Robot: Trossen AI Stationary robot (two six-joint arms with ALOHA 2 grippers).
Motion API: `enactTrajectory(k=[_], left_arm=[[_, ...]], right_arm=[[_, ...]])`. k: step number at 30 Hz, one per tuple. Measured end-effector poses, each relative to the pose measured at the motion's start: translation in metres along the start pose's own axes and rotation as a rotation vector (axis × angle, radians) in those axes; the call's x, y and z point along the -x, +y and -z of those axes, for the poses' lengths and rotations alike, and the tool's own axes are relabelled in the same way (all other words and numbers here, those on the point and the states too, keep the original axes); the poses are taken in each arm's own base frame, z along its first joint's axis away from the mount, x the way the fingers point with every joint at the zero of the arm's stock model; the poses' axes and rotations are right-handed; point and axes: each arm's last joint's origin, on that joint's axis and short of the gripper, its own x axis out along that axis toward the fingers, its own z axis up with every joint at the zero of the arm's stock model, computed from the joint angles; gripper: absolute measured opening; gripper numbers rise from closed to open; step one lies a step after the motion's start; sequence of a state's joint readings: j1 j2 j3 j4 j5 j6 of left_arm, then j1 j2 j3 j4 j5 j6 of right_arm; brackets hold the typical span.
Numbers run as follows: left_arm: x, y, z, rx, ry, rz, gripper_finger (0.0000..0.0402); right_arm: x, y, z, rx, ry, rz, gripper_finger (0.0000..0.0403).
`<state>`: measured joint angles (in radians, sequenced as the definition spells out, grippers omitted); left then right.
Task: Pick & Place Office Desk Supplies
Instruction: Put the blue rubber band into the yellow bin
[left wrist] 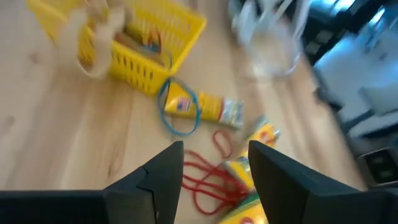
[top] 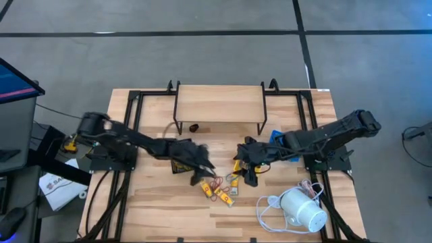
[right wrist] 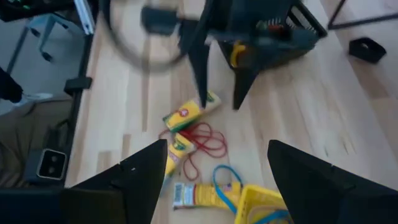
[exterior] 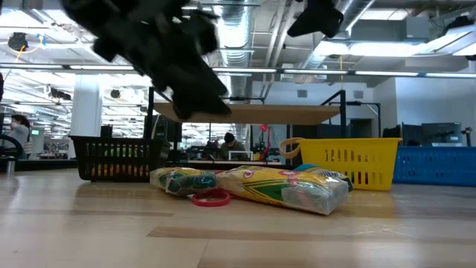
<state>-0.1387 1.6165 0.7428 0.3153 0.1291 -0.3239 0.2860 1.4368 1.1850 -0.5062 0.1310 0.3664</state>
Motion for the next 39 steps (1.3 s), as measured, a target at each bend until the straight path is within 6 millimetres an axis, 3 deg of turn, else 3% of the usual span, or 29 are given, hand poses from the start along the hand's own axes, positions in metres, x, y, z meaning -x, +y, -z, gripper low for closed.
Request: enactTrajectory(k=[4, 9, 16, 23, 26, 30, 39], left_arm=[[-0.036, 0.003, -0.003, -0.043, 0.113, -0.029, 0.0176], [-0.064, 0.001, -0.009, -0.12, 0.115, -0.013, 0.0176], [-0.097, 0.007, -0.006, -0.143, 0.156, 0.023, 0.0176], [-0.115, 0.011, 0.001, -0.143, 0.176, 0.025, 0.0176], [-0.114, 0.011, -0.001, -0.163, 0.178, 0.003, 0.0146], [-0.099, 0.002, -0.017, -0.255, 0.142, 0.006, 0.0027], [-0.02, -0.022, -0.067, -0.317, -0.114, 0.018, 0.0001]], right_arm=[[0.002, -0.002, 0.002, -0.019, 0.045, 0.021, 0.0276], [0.001, -0.003, 0.003, -0.017, 0.054, 0.025, 0.0276], [0.002, -0.001, 0.006, -0.003, 0.071, 0.026, 0.0276], [0.002, 0.004, 0.008, 0.01, 0.071, 0.016, 0.0276], [0.002, 0.004, 0.007, 0.014, 0.064, 0.019, 0.0276], [0.002, 0.002, 0.007, 0.029, 0.042, 0.083, 0.0276], [0.012, -0.008, 0.004, 0.042, -0.059, 0.353, 0.0274]])
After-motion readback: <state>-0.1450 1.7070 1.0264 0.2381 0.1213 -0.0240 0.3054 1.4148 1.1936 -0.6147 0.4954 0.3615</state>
